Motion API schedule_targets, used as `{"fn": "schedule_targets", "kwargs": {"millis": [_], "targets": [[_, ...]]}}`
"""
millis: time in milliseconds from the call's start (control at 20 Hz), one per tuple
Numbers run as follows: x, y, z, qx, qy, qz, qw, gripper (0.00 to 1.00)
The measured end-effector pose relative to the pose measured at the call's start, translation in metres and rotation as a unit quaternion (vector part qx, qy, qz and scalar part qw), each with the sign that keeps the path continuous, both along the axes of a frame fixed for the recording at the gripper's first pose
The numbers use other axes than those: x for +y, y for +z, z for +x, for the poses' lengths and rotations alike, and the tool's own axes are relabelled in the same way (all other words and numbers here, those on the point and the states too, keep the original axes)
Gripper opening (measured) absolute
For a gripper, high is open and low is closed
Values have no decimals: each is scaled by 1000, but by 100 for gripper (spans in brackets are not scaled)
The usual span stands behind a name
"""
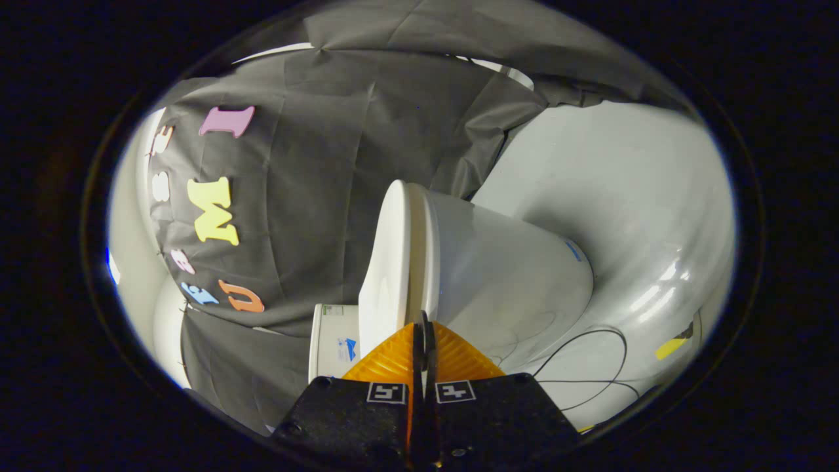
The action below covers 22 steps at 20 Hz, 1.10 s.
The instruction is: Open the toilet lid.
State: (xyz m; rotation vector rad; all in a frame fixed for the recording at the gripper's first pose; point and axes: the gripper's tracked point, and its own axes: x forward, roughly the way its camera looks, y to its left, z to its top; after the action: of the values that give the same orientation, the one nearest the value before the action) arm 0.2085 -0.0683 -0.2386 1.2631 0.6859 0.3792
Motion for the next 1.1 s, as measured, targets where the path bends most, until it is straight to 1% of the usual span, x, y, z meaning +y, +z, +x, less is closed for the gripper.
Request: {"fn": "schedule_targets", "kwargs": {"millis": [100,300,500,700,850,1100], "targets": [[-3,3,2,4,2,-3,1000,3],[-2,6,3,1,2,-32,999,3],[-1,13,3,-3,-1,-82,997,3],[-2,33,2,-13,-4,-106,994,3],[0,46,2,-22,-9,-139,990,3],[7,79,-3,-37,-14,-175,984,3]]}}
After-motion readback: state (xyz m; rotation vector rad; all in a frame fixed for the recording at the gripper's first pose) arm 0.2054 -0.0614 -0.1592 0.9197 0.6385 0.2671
